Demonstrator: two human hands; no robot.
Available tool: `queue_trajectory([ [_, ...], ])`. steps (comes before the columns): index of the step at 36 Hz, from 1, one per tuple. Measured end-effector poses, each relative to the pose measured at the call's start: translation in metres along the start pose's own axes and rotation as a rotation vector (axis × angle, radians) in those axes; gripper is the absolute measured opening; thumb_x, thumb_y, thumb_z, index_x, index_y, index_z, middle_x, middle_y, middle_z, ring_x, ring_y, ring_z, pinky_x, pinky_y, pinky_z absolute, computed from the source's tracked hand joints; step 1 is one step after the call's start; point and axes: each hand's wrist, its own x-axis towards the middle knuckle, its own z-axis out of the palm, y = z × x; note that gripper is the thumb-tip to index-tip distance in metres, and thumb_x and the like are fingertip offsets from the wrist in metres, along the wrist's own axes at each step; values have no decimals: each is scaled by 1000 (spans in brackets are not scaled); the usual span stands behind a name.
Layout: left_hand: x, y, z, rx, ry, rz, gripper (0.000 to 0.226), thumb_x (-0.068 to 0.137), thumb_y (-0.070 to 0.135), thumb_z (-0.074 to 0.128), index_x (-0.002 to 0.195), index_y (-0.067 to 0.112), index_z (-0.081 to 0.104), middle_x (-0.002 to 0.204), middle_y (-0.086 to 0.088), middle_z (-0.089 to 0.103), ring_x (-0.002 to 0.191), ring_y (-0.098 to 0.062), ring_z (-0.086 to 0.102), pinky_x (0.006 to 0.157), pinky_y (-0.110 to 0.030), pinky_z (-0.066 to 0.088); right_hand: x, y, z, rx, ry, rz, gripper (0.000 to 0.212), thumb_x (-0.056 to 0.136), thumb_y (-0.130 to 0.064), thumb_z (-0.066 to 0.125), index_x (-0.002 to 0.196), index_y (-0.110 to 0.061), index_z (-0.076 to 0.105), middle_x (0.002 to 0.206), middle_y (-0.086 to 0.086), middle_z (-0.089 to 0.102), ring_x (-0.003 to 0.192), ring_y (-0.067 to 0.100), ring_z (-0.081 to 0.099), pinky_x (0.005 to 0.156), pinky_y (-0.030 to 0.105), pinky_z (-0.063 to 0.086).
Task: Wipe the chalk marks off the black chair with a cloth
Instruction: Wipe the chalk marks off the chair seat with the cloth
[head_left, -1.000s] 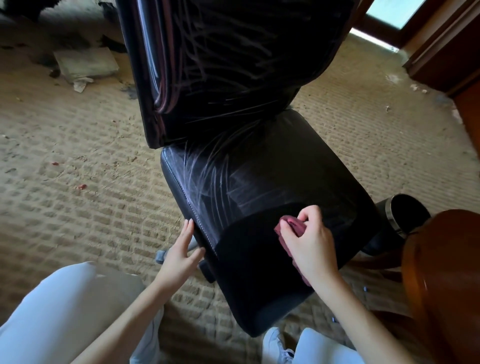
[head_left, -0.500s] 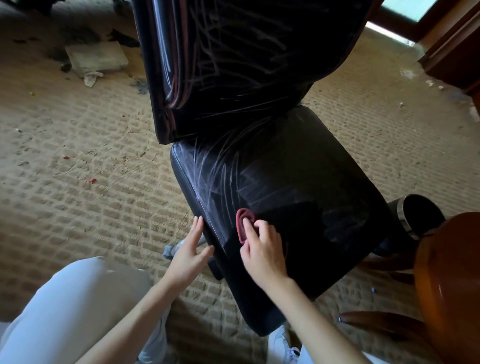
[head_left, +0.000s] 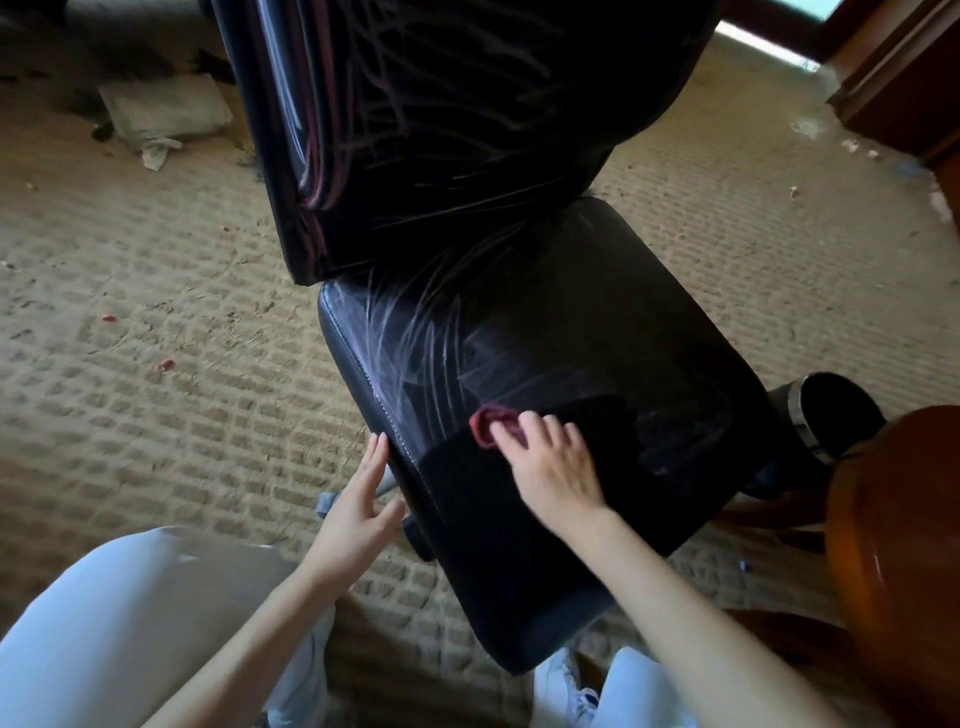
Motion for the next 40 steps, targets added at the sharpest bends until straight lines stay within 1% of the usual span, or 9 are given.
queue_trajectory([
  [4, -2, 5, -2, -4, -12, -22, 72, 93, 2, 46, 151, 30, 14, 156, 19, 6, 142, 5, 7, 119, -36, 19, 8, 56, 4, -88, -93, 261, 43, 80, -12, 43, 113, -19, 69, 91, 15, 56, 74, 34, 54, 62, 40, 46],
  [7, -2, 6, -2, 4, -13, -31, 73, 92, 0, 45, 151, 29, 14, 157, 17, 6, 142, 5, 7, 119, -33, 18, 16, 66, 2, -101, -213, 385, 44, 87, -9, 53, 129, -22, 59, 114, 16, 56, 98, 34, 55, 79, 42, 44],
  [12, -4, 9, -2, 1, -8, -25, 73, 92, -3, 42, 151, 28, 14, 156, 18, 5, 142, 4, 7, 117, -29, 20, 32, 46, -20, 245, -228, 536, 39, 99, -20, 39, 137, -20, 49, 122, 15, 47, 109, 36, 46, 93, 42, 38],
  [17, -2, 10, 0, -58, 13, -34, 76, 85, -15, 39, 150, 22, 23, 156, 12, 15, 143, 0, 12, 119, -31, 18, 27, -49, -34, 388, -39, 110, 33, 91, -26, 43, 113, -17, 65, 85, 9, 53, 73, 33, 54, 59, 36, 38],
  [21, -2, 15, 2, -171, 49, -87, 67, 81, -23, 35, 130, 21, 45, 128, 4, 55, 119, -6, 50, 113, -36, 31, 13, -92, -28, 237, -48, -212, 42, 84, -21, 39, 117, -19, 64, 89, 4, 54, 74, 23, 53, 60, 33, 43],
  [26, -1, 10, -2, -105, -1, -59, 78, 83, -22, 30, 149, 19, 24, 153, 13, 14, 140, 3, 9, 111, -13, 7, 18, -62, -11, 161, -41, -232, 44, 82, -27, 37, 116, -25, 66, 90, 4, 56, 74, 24, 54, 64, 32, 45],
  [33, 0, 8, -2, -130, -25, -72, 80, 85, -20, 29, 150, 25, 20, 151, 20, 10, 140, 8, 6, 113, -14, 7, 32, 44, 2, -26, -146, 327, 41, 86, -11, 49, 121, -25, 63, 98, 14, 52, 86, 35, 53, 70, 43, 44],
  [37, 2, 5, 0, -118, -22, -74, 81, 84, -20, 29, 151, 24, 18, 152, 20, 8, 141, 7, 5, 109, -9, 7, 42, 46, -1, 40, -228, 450, 45, 93, -14, 45, 136, -26, 51, 118, 15, 48, 107, 35, 47, 85, 43, 39],
  [40, 2, 5, 0, -113, -15, -73, 80, 84, -21, 29, 150, 23, 19, 151, 20, 9, 139, 8, 6, 100, 4, 8, 47, 21, -10, 206, -205, 443, 44, 92, -14, 45, 134, -24, 52, 113, 14, 48, 102, 38, 48, 83, 43, 40],
])
